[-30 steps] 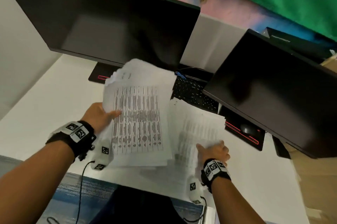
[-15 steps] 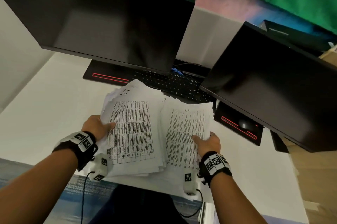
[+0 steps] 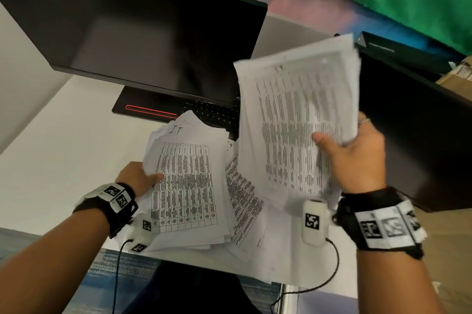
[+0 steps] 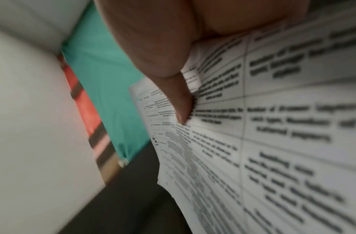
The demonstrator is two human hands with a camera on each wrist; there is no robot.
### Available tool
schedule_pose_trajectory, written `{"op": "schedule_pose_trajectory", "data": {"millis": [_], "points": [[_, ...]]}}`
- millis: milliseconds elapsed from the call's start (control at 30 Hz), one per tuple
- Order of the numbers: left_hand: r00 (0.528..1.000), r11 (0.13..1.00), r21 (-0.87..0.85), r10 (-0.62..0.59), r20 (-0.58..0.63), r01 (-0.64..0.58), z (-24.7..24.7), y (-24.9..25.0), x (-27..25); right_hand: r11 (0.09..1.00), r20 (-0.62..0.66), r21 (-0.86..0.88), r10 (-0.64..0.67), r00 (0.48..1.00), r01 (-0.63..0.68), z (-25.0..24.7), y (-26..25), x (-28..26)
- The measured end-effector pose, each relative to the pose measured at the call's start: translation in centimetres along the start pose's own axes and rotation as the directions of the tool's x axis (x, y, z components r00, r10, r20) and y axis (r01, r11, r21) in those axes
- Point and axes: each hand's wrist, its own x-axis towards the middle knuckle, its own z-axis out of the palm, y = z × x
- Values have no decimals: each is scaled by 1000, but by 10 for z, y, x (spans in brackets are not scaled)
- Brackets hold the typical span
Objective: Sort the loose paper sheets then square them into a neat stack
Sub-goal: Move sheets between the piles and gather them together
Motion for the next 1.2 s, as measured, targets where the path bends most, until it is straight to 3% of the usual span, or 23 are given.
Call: {"op": "schedule_pose_trajectory", "data": {"millis": [100, 200, 300, 367, 400, 500, 567, 633, 667, 700, 733, 800, 833, 867, 1000, 1100, 1200], "points": [[1000, 1000, -8, -21, 17, 21, 6, 1, -1, 981, 37, 193, -30, 999, 22, -12, -26, 1], [1000, 1000, 6, 10, 3, -10, 5, 6, -8, 932, 112, 357, 26, 993, -65, 6, -19, 2], [999, 950, -313, 2, 39, 10, 1, 9, -13, 936, 217, 238, 211, 953, -261, 62, 12, -1], [996, 937, -347, -7, 84, 36, -1, 1, -7, 891, 266, 186, 361, 894, -415, 103, 44, -4], [992, 941, -329, -35, 121, 74, -2, -3, -5, 880, 265, 135, 410, 873, -454, 122, 61, -6], [972, 831, -528, -60, 226, 174, 5, -18, 7, 872, 284, -189, 489, 825, -452, 168, 105, -21], [977, 909, -410, 21, 213, 70, 9, -6, 0, 878, 402, -328, 463, 790, -348, 191, 124, -40], [988, 987, -101, 131, 82, -123, 15, 0, -2, 895, 458, -391, 390, 799, -213, 199, 139, -54], [986, 986, 38, 162, 33, -163, 18, 1, -2, 869, 391, -455, 391, 833, -194, 192, 145, -55], [983, 977, 111, 179, 24, -181, 19, 2, -4, 808, 262, -535, 437, 860, -247, 179, 153, -52], [983, 972, 147, 181, 30, -183, 20, 2, -4, 717, 101, -595, 515, 851, -363, 163, 163, -49], [979, 968, 148, 201, 34, -204, 18, 1, -4, 530, -146, -598, 666, 731, -602, 125, 182, -44], [977, 968, 136, 209, 36, -212, 18, -1, -3, 480, -183, -582, 710, 680, -657, 111, 188, -44], [978, 968, 137, 207, 33, -210, 18, -3, -1, 472, -167, -579, 729, 663, -665, 104, 196, -45], [981, 968, 161, 190, 27, -192, 20, -10, 8, 587, -54, -527, 699, 713, -615, 104, 205, -38], [983, 968, 175, 183, 14, -182, 21, -12, 12, 593, -26, -412, 751, 659, -692, 102, 196, -26], [987, 972, 172, 162, 15, -162, 21, -13, 11, 579, -25, -450, 752, 658, -680, 102, 192, -23]]}}
